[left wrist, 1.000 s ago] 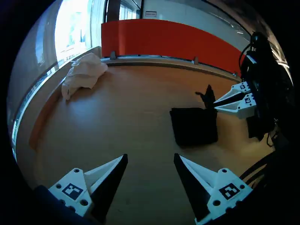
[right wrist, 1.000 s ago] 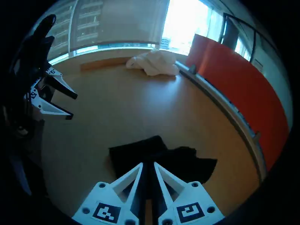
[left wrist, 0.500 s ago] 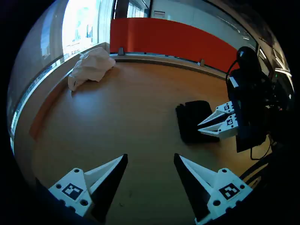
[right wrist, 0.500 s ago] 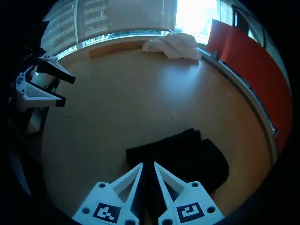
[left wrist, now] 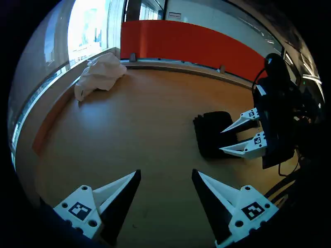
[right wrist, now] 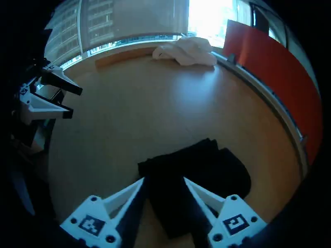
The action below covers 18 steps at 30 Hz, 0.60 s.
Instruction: Fold towel
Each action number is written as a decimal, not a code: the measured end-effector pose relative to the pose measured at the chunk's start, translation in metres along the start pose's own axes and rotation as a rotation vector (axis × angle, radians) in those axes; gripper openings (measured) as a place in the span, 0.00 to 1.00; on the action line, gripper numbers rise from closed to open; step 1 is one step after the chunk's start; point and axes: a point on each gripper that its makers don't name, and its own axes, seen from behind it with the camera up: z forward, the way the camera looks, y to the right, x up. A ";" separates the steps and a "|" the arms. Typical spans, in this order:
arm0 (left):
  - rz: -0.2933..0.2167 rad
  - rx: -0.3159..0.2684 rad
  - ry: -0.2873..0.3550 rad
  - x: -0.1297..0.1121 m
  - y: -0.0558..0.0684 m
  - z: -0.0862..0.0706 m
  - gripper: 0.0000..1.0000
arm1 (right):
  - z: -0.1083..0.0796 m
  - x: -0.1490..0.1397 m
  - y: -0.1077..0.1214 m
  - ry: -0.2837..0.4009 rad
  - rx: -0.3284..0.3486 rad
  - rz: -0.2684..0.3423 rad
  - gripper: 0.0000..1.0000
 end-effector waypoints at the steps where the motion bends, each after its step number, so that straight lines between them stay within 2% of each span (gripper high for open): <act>1: 0.000 0.000 0.001 0.000 0.000 0.000 0.91 | -0.001 0.000 0.000 0.002 -0.002 0.002 0.63; 9: 0.004 0.004 0.005 0.002 0.000 -0.002 0.91 | -0.009 -0.009 0.005 0.004 -0.029 0.025 0.64; 18: 0.001 0.003 0.004 0.000 0.002 -0.003 0.91 | -0.022 -0.041 0.006 -0.023 -0.064 0.074 0.64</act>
